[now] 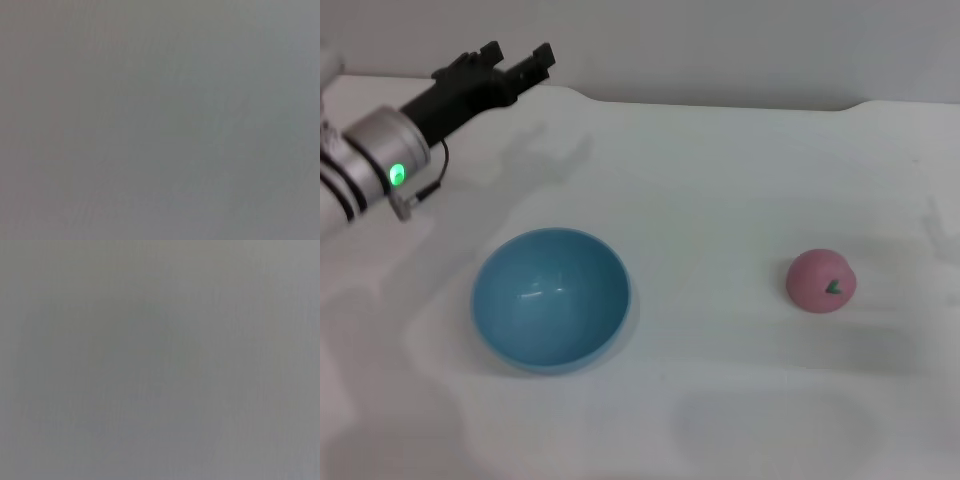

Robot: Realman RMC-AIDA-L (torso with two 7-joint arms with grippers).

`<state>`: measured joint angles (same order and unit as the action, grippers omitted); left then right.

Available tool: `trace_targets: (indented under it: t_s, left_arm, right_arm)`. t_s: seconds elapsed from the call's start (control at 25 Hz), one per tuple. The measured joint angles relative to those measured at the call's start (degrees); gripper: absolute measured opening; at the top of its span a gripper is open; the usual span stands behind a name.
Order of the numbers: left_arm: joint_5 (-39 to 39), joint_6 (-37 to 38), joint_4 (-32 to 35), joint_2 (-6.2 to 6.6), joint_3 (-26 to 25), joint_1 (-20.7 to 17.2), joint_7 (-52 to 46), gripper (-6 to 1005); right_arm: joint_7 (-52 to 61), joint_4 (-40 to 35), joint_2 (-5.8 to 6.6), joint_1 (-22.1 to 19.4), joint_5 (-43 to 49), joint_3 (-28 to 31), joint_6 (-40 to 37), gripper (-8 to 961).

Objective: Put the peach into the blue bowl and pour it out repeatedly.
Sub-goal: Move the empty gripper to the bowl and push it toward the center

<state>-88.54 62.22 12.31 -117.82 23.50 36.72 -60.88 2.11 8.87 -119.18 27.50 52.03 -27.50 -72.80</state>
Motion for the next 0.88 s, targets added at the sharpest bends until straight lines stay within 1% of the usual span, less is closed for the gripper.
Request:
trace_targets:
  t_s: [0.08,0.12,0.16,0.24,0.28,0.36,0.48,0.52,0.56,0.68,0.76,0.88]
  left_arm:
    - [-0.07,-4.23,5.45,0.01,7.49,0.39,-10.01,852]
    - [-0.09,-5.74,7.54,0.01,10.46,0.35,-14.25,850]
    - [-0.22,-7.18,11.48,0.09,15.88,-0.36,-20.09,849]
    - [-0.96,-8.45,18.41,0.3,23.94,-2.41,-29.38,846]
    - [-2.32,-8.68,23.37,0.36,27.5,-4.13,-34.69,845]
    - [-6.7,-8.64,32.56,0.46,31.85,-7.48,-43.73,842]
    - [-15.98,-6.84,43.88,0.46,34.26,-11.32,-56.49,843]
    - [-18.76,-5.78,46.55,0.46,34.39,-12.13,-59.55,843]
    - [-23.18,-3.4,50.36,0.46,34.36,-13.11,-64.41,843]
    - [-32.31,4.97,56.87,0.49,33.71,-13.94,-74.0,843]
    - [-37.02,9.72,60.05,0.5,33.56,-14.09,-78.52,843]
    - [-41.47,15.28,62.57,0.43,33.53,-14.14,-82.93,843]
  right_arm:
    - [0.0,0.0,0.0,0.01,0.0,0.0,0.05,716]
    - [0.0,0.0,-0.02,0.01,0.0,-0.01,0.06,716]
    - [0.0,0.0,-0.03,0.01,0.0,0.0,0.12,716]
    - [0.0,0.0,-0.04,0.01,0.0,0.0,0.38,716]
    - [0.0,0.0,-0.05,0.01,-0.01,0.0,0.53,715]
    - [0.0,0.0,-0.06,0.04,0.0,0.0,0.65,715]
    - [0.0,0.0,-0.08,0.33,0.01,0.0,0.68,715]
    - [0.0,0.0,-0.07,0.39,0.01,0.0,0.69,715]
    - [0.0,-0.01,-0.04,0.52,0.01,0.0,0.7,715]
    - [0.0,-0.21,0.0,0.79,0.01,0.0,0.9,715]
    - [0.0,-0.42,0.0,1.01,0.0,0.0,1.27,716]
    - [0.0,-0.71,0.0,1.29,0.15,0.0,1.9,716]
